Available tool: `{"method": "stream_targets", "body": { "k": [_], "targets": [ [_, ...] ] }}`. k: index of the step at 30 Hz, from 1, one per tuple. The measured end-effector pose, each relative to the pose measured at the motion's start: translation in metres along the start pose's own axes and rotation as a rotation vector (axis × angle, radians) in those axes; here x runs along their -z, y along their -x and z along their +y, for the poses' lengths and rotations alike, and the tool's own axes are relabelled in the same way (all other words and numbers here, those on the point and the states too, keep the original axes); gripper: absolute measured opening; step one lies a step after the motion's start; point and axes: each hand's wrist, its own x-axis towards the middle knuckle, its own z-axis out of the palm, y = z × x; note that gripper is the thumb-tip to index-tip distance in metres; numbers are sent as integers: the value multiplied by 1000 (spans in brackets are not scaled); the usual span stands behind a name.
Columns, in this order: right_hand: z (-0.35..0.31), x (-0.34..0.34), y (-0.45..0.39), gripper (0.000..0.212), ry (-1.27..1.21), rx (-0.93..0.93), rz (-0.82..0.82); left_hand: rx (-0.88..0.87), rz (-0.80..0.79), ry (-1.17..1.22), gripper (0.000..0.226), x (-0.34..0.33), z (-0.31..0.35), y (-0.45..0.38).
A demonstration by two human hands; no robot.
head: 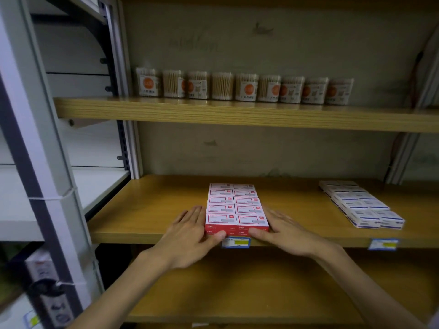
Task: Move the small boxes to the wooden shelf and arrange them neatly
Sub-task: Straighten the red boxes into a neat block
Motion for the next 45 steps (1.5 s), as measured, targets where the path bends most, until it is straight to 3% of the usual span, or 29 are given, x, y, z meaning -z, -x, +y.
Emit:
{"method": "stream_targets", "body": {
  "k": [3,6,9,12,17,23,29,31,34,38,41,45],
  "targets": [
    [-9,9,2,86,-255,-110,-22,130,3,599,104,22,4,-3],
    [-12,12,-15,85,-455,-207,152,273,190,1189,73,40,21,-24],
    [-16,8,-42,88,-792,-237,328,331,297,1445,72,46,35,-46],
    [-11,6,-70,86,-1027,-276,361,381,232,1566,78,44,43,-58],
    [-24,-3,-78,71,-837,-294,298,363,150,1529,88,34,33,-68],
    [-26,-3,-79,67,-786,-259,334,338,111,1453,47,35,38,-64],
    [-15,-1,-86,65,-856,-293,346,384,241,1458,62,37,30,-80],
    [-7,0,-91,62,-814,-293,374,395,281,1380,59,37,23,-91],
    [1,7,-103,41,-580,-245,369,379,289,1164,54,35,12,-107],
    [1,16,-124,30,-440,-240,347,263,217,880,27,33,8,-129],
    [10,12,-137,27,-427,-250,321,265,118,722,39,20,0,-150],
    [17,8,-145,26,-438,-241,315,272,106,639,59,1,-20,-175]
  ]
}}
